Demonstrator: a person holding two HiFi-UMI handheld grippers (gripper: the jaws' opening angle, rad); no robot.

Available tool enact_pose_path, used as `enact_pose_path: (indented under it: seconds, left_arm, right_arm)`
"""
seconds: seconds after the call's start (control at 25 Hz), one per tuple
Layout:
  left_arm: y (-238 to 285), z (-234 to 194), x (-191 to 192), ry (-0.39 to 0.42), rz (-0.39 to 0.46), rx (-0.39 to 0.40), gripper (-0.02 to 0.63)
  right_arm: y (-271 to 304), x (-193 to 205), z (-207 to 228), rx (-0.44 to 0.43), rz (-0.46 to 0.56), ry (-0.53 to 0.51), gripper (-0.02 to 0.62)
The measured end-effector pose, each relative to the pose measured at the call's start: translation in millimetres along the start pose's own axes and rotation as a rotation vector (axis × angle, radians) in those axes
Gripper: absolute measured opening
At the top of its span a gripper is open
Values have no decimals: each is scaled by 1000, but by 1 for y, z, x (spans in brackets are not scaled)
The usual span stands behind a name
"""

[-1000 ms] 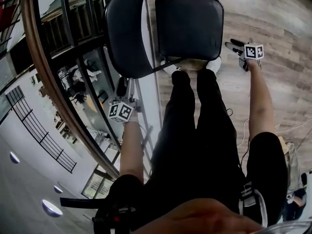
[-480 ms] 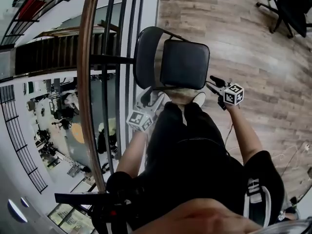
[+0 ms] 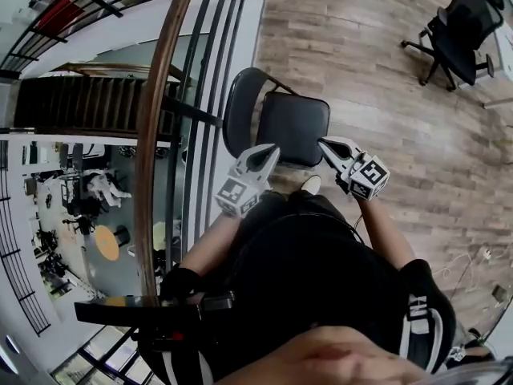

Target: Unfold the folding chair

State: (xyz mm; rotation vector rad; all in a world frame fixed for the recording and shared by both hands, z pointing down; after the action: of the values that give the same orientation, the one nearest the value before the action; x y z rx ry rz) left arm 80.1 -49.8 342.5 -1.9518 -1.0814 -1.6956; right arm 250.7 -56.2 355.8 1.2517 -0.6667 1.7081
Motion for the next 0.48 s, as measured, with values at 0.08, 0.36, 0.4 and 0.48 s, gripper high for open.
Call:
enact_pose_path:
  seconds: [0.08, 0.36, 0.4, 0.48]
  left_arm:
    - [-3, 1, -10, 5, 21, 13, 3]
    - [-5, 8, -45, 55, 101, 92, 3]
    - [-9, 9, -49, 63, 111, 102, 3]
    - [-18, 11, -55, 76, 119, 121, 3]
  right_arm:
    - [6, -18, -18, -10, 17, -66, 8]
    - [26, -55, -56, 43, 32, -217, 8]
    - [29, -59, -63, 43, 39, -226, 8]
    - [35, -63, -75, 37, 48, -227, 8]
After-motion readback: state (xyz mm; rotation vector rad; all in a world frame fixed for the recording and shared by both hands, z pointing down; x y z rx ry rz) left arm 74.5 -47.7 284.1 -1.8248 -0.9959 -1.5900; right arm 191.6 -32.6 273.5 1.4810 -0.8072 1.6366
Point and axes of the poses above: the fingertips, and each gripper's own axes: y forward along the fingers, z to its right, x out of its underside, the point moved 4 cm from there along -y, backward along the fingers, and after that the axes turned 7 degrees about -x, right-handed, at the moved point
